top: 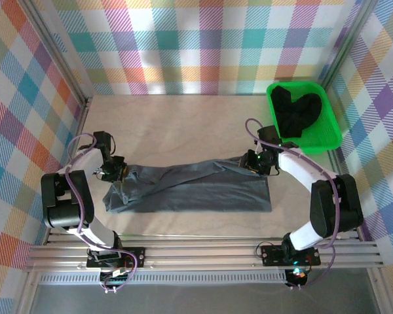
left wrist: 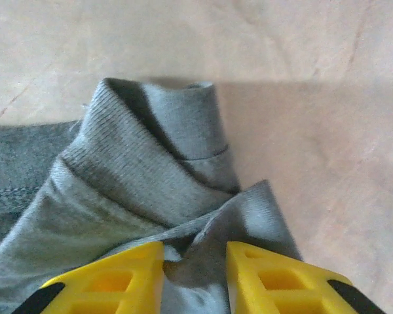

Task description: Fold and stack the t-shirts

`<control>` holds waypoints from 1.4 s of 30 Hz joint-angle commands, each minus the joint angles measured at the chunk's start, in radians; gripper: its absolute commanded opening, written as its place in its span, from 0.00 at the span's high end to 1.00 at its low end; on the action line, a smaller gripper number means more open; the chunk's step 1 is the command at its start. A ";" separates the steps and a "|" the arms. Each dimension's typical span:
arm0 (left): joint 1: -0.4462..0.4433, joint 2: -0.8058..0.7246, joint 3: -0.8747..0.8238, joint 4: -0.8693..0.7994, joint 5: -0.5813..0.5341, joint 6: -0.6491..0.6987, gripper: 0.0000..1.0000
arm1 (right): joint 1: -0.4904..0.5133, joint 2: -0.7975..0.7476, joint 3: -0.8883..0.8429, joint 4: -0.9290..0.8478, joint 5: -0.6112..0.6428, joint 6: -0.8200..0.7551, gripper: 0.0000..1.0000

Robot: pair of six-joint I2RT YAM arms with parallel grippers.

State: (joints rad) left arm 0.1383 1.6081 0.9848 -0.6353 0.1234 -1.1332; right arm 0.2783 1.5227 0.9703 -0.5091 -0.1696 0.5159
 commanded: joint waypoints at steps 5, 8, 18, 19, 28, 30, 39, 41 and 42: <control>0.011 0.029 0.028 -0.017 0.007 0.000 0.84 | -0.003 -0.015 -0.007 0.010 -0.011 -0.008 0.63; 0.012 0.028 0.040 -0.032 0.002 0.015 0.93 | -0.002 -0.022 -0.007 -0.008 0.013 -0.005 0.63; 0.008 -0.022 0.089 -0.058 -0.007 0.021 1.00 | -0.021 -0.035 -0.012 -0.147 0.275 0.244 0.61; 0.009 -0.022 0.100 -0.064 -0.006 0.025 1.00 | -0.025 -0.034 -0.020 -0.136 0.269 0.276 0.61; -0.002 -0.022 0.135 -0.073 0.001 0.030 1.00 | -0.123 -0.009 0.010 -0.112 0.232 0.522 0.60; -0.003 -0.025 0.135 -0.074 0.000 0.029 1.00 | -0.125 -0.002 0.030 -0.136 0.219 0.589 0.60; -0.012 -0.022 0.140 -0.057 0.004 0.029 1.00 | -0.142 0.115 0.087 -0.182 0.122 0.983 0.60; -0.014 -0.022 0.139 -0.053 0.005 0.030 1.00 | -0.142 0.137 0.094 -0.165 0.106 1.013 0.60; -0.016 -0.023 0.140 -0.054 0.005 0.030 1.00 | -0.142 0.148 0.099 -0.166 0.099 1.022 0.60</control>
State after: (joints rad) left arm 0.1314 1.6127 1.0977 -0.6777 0.1226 -1.1095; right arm 0.1432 1.6360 1.0260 -0.6586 -0.0242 1.3998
